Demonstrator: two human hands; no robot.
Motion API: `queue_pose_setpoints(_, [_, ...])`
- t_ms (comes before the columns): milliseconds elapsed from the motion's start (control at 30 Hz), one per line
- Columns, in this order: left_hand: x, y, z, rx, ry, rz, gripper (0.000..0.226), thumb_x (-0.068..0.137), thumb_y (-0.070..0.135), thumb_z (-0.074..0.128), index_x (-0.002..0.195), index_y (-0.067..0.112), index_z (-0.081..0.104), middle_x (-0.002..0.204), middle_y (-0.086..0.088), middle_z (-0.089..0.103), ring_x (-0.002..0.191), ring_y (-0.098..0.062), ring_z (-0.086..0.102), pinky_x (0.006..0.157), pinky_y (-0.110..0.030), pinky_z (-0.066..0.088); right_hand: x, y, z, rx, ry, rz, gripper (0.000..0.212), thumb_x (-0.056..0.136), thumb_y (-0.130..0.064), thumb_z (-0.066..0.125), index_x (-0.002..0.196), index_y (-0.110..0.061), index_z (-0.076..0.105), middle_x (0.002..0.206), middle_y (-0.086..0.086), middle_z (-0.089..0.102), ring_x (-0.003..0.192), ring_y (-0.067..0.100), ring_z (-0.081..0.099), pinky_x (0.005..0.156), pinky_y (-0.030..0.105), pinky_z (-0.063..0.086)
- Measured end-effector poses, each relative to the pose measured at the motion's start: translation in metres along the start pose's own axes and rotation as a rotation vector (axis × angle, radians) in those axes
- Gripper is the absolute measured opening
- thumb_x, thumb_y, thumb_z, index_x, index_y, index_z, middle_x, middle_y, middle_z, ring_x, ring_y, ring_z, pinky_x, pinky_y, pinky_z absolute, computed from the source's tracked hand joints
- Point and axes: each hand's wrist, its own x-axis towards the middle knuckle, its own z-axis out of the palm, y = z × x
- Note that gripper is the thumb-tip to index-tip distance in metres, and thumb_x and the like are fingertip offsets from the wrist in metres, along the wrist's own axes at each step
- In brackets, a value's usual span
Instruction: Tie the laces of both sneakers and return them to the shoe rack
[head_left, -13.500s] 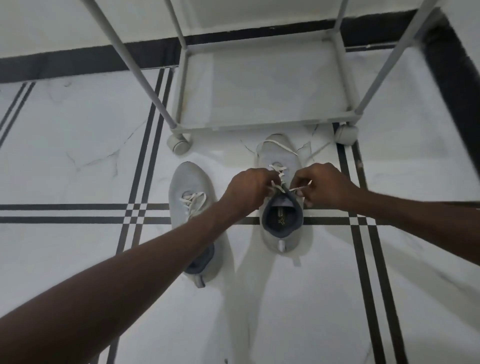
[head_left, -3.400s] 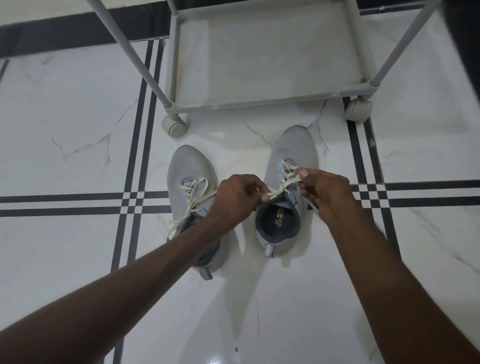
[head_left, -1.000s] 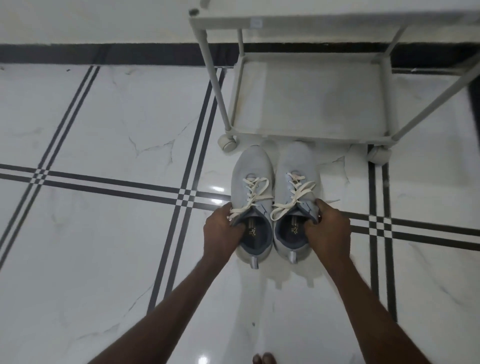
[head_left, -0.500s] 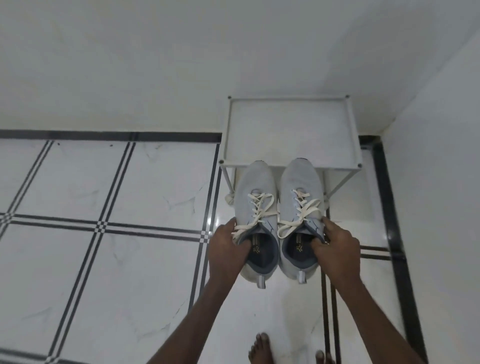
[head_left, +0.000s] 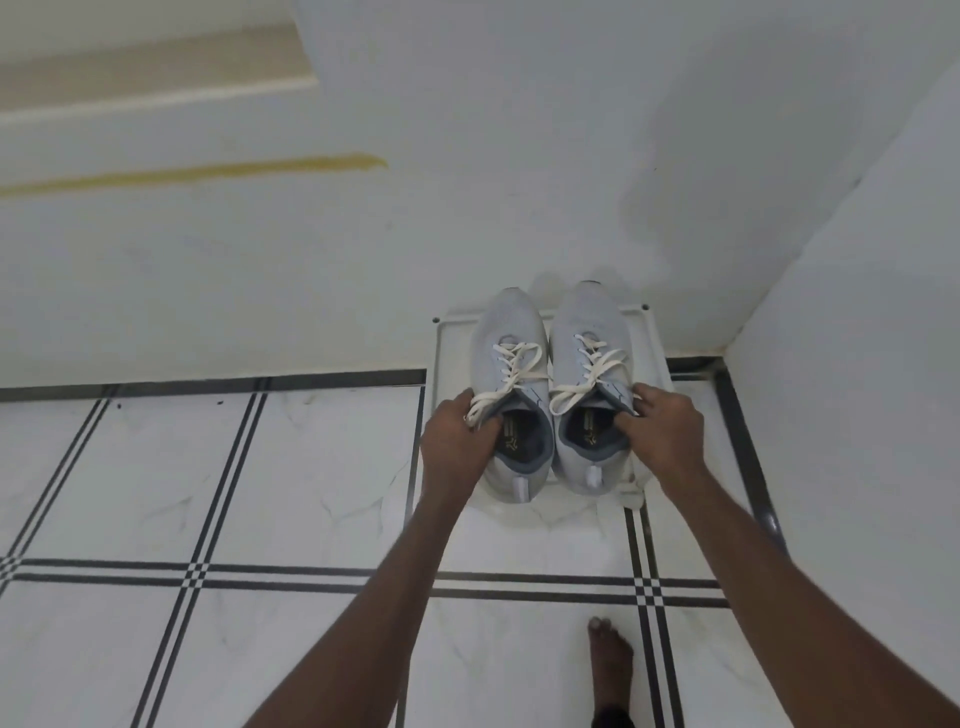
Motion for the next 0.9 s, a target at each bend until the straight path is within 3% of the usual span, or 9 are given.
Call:
queue_pose_setpoints(100, [0.047,0.001,0.029,-0.021,-0.024,-0.027,0.015,0.079,0.035,0.057,0.088,0.024,0.061,0.081,-0.001,0.066,0.079,-0.021,0.061,0.071,-0.037,0.052,0.058,0.008,0.015,0.031,-0.053,0.040,0.042,0.075,-0.006,0.074,0.117,-0.007,0.070,0.107,0.011,0.075,0.100,0.024,0.069,0.084,0.027,0.050])
queue_pose_setpoints(233, [0.103,-0.006,0.077,-0.070,-0.029,-0.079,0.027,0.078,0.035,0.055,0.099,0.021,0.065,0.091,-0.006,0.066,0.089,-0.024,0.061,0.079,-0.038,0.051,0.131,0.032,0.043,0.069,-0.079,0.107,0.050,0.075,-0.006,0.075,0.124,-0.007,0.066,0.113,0.011,0.073,0.107,0.024,0.068,0.096,0.034,0.051])
queue_pose_setpoints(333, [0.134,-0.017,0.109,-0.076,-0.054,-0.120,0.021,0.082,0.031,0.056,0.100,0.022,0.064,0.092,-0.005,0.066,0.090,-0.023,0.061,0.077,-0.036,0.048,0.171,0.053,0.066,0.044,-0.110,0.138,0.052,0.075,-0.010,0.076,0.126,-0.009,0.065,0.114,0.010,0.073,0.108,0.024,0.068,0.097,0.037,0.051])
queue_pose_setpoints(433, [0.160,-0.042,0.142,-0.045,-0.094,-0.148,0.031,0.079,0.039,0.051,0.101,0.022,0.064,0.093,-0.004,0.069,0.091,-0.025,0.063,0.081,-0.039,0.051,0.202,0.073,0.087,0.047,-0.124,0.178,0.057,0.073,-0.011,0.078,0.128,-0.012,0.064,0.116,0.008,0.073,0.108,0.023,0.068,0.099,0.040,0.051])
queue_pose_setpoints(533, [0.179,-0.067,0.167,-0.039,-0.111,-0.220,0.051,0.077,0.047,0.048,0.117,0.020,0.064,0.104,-0.006,0.071,0.101,-0.027,0.064,0.090,-0.041,0.052,0.221,0.087,0.104,0.006,-0.145,0.184,0.050,0.072,-0.010,0.077,0.121,-0.009,0.067,0.110,0.009,0.074,0.104,0.025,0.069,0.096,0.040,0.052])
queue_pose_setpoints(633, [0.183,-0.065,0.170,-0.084,-0.091,-0.257,0.043,0.088,0.028,0.059,0.128,0.012,0.061,0.119,-0.013,0.067,0.113,-0.030,0.060,0.095,-0.034,0.046,0.227,0.097,0.116,-0.005,-0.173,0.176,0.055,0.073,-0.012,0.077,0.127,-0.014,0.064,0.113,0.004,0.074,0.106,0.022,0.068,0.097,0.037,0.052])
queue_pose_setpoints(700, [0.182,-0.066,0.171,-0.115,-0.086,-0.277,0.039,0.091,0.020,0.061,0.128,0.010,0.060,0.122,-0.015,0.065,0.115,-0.029,0.057,0.092,-0.030,0.041,0.228,0.104,0.121,0.003,-0.182,0.174,0.062,0.075,-0.013,0.076,0.135,-0.016,0.059,0.120,0.002,0.071,0.112,0.019,0.066,0.102,0.038,0.049])
queue_pose_setpoints(800, [0.180,-0.070,0.174,-0.113,-0.101,-0.270,0.035,0.086,0.028,0.058,0.119,0.016,0.061,0.113,-0.009,0.066,0.111,-0.029,0.059,0.087,-0.031,0.043,0.225,0.108,0.121,0.003,-0.198,0.189,0.065,0.076,-0.014,0.077,0.137,-0.016,0.056,0.124,0.004,0.069,0.114,0.021,0.065,0.103,0.040,0.049])
queue_pose_setpoints(900, [0.180,-0.068,0.171,-0.141,-0.091,-0.275,0.039,0.088,0.023,0.064,0.125,0.011,0.059,0.120,-0.013,0.063,0.114,-0.028,0.056,0.087,-0.027,0.038,0.218,0.099,0.119,-0.047,-0.224,0.138,0.047,0.079,-0.024,0.076,0.124,-0.015,0.063,0.114,0.005,0.071,0.107,0.025,0.067,0.094,0.036,0.051])
